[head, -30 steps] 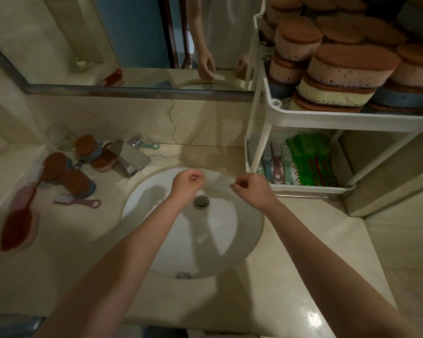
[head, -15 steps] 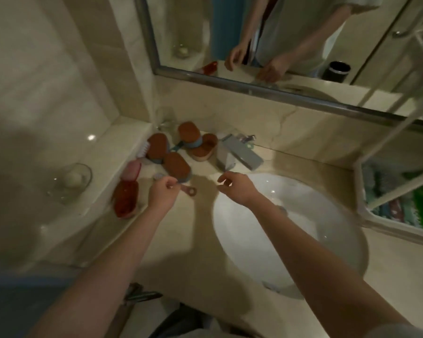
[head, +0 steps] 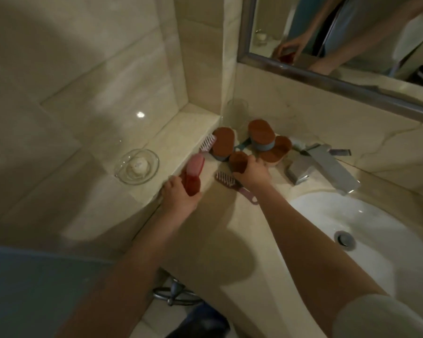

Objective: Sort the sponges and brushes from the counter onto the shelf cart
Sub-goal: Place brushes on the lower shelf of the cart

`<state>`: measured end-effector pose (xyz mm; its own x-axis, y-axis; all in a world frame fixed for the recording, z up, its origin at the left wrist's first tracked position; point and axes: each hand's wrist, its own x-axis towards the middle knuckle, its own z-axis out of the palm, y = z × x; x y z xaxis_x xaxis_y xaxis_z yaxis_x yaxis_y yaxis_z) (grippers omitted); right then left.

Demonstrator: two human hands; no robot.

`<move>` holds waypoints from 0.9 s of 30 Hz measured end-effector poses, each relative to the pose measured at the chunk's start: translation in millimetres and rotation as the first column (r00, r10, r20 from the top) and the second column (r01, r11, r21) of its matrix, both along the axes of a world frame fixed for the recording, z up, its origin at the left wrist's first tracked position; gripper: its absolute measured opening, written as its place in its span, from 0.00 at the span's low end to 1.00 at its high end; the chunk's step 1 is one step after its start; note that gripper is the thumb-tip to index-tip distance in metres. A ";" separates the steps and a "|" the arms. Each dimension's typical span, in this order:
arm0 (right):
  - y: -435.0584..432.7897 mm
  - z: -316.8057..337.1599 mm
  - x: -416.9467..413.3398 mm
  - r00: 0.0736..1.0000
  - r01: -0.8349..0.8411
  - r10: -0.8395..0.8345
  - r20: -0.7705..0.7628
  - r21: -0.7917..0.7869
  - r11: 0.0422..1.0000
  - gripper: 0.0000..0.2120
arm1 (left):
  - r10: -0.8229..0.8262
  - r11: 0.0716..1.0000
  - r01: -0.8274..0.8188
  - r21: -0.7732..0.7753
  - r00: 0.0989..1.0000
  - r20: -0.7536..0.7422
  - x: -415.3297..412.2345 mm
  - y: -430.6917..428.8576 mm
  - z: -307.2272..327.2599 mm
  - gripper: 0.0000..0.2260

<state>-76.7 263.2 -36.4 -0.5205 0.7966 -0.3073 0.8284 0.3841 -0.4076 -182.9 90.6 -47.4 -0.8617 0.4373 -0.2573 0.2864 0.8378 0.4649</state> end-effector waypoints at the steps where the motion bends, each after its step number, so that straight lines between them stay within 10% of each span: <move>1: 0.5 -3.6 -2.3 1.000 0.012 -0.012 -0.001 -0.002 1.000 0.29 | -0.005 1.000 0.005 -0.027 1.000 -0.006 -0.6 0.3 -2.0 0.33; 14: 0.7 13.7 21.7 0.934 0.163 -0.146 -0.327 0.025 0.986 0.23 | -0.097 0.988 0.102 -0.115 0.994 0.053 -1.2 12.2 11.2 0.16; 27: 0.8 84.7 114.5 0.679 0.262 -0.295 -0.672 -0.153 0.953 0.24 | -0.250 0.846 0.080 0.527 0.932 0.261 67.9 59.7 58.2 0.06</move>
